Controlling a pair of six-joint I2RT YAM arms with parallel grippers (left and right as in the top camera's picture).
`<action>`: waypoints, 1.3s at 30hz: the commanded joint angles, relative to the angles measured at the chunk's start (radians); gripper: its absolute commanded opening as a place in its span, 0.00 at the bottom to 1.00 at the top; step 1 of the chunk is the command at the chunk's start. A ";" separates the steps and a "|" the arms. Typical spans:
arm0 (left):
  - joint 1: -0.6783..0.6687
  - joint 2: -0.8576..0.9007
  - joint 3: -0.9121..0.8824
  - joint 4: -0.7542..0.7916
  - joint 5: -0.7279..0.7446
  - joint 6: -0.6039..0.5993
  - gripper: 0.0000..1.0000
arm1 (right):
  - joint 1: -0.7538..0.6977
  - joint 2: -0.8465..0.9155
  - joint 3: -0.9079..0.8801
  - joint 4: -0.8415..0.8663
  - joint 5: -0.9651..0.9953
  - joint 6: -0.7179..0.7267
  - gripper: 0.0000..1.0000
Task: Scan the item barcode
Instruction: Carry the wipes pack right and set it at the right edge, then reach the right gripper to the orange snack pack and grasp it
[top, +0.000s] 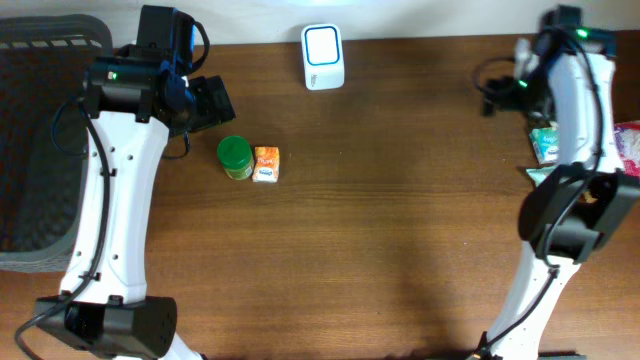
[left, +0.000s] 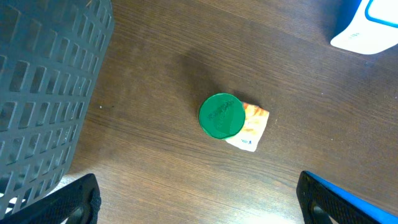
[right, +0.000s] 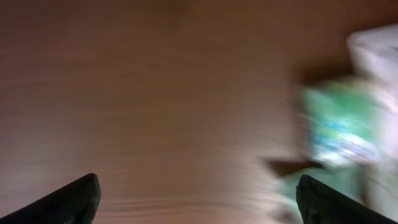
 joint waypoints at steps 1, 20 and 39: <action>0.006 -0.014 0.009 0.001 -0.008 0.013 0.99 | 0.126 -0.068 0.052 0.003 -0.259 0.011 0.99; 0.006 -0.014 0.009 0.001 -0.008 0.013 0.99 | 0.666 0.172 0.035 0.321 -0.338 0.686 0.60; 0.006 -0.014 0.009 0.001 -0.008 0.013 0.99 | 0.726 0.308 0.039 0.247 -0.294 0.645 0.04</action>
